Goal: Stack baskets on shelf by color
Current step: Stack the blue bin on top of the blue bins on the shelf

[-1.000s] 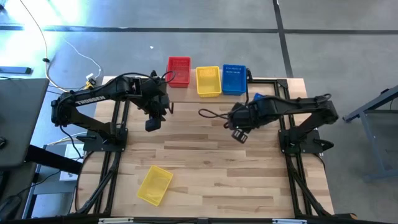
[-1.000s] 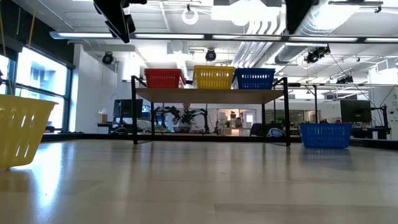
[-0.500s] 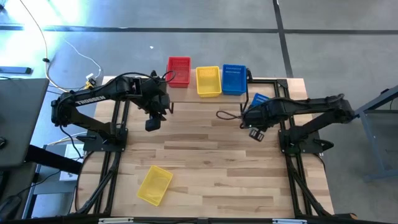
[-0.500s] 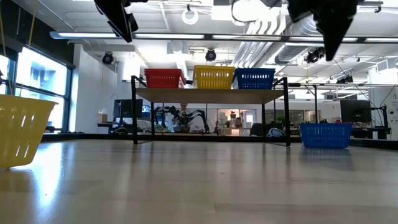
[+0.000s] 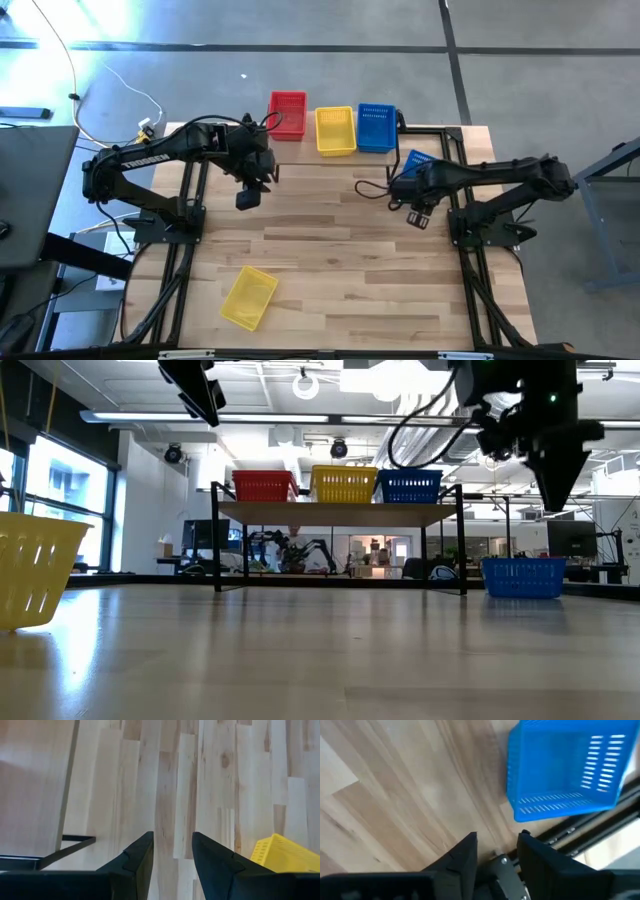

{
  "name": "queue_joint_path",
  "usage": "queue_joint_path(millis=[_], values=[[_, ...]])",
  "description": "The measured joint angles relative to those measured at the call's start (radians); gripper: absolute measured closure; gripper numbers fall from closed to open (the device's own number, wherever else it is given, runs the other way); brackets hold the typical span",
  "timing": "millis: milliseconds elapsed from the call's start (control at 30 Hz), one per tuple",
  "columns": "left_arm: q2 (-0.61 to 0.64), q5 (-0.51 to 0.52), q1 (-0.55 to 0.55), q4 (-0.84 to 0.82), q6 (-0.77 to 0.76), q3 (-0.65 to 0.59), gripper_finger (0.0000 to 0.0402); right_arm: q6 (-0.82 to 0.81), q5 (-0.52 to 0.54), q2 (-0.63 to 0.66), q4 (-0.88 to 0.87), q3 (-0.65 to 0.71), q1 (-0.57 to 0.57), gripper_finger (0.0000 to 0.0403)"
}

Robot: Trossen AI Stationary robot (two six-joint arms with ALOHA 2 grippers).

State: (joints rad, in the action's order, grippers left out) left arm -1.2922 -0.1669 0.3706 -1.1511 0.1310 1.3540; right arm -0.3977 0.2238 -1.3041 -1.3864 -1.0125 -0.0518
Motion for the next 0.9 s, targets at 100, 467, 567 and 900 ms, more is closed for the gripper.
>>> queue_joint_path(millis=[100,467,567,900], values=[[0.0,0.025,0.0,0.0,0.0,0.0,0.0277,0.039,0.034,0.0,0.071,0.044,-0.005,0.026],[0.0,0.031,0.0,0.0,-0.025,0.0,0.0277,0.181,0.187,0.0,0.29,0.165,-0.006,0.0252],[0.0,0.031,0.0,-0.001,-0.029,0.0,0.0277,0.181,0.194,0.0,0.315,0.182,-0.006,0.0252],[0.0,0.031,0.0,-0.001,-0.042,0.0,0.0277,0.167,0.17,0.0,0.362,0.243,-0.008,0.0252]])
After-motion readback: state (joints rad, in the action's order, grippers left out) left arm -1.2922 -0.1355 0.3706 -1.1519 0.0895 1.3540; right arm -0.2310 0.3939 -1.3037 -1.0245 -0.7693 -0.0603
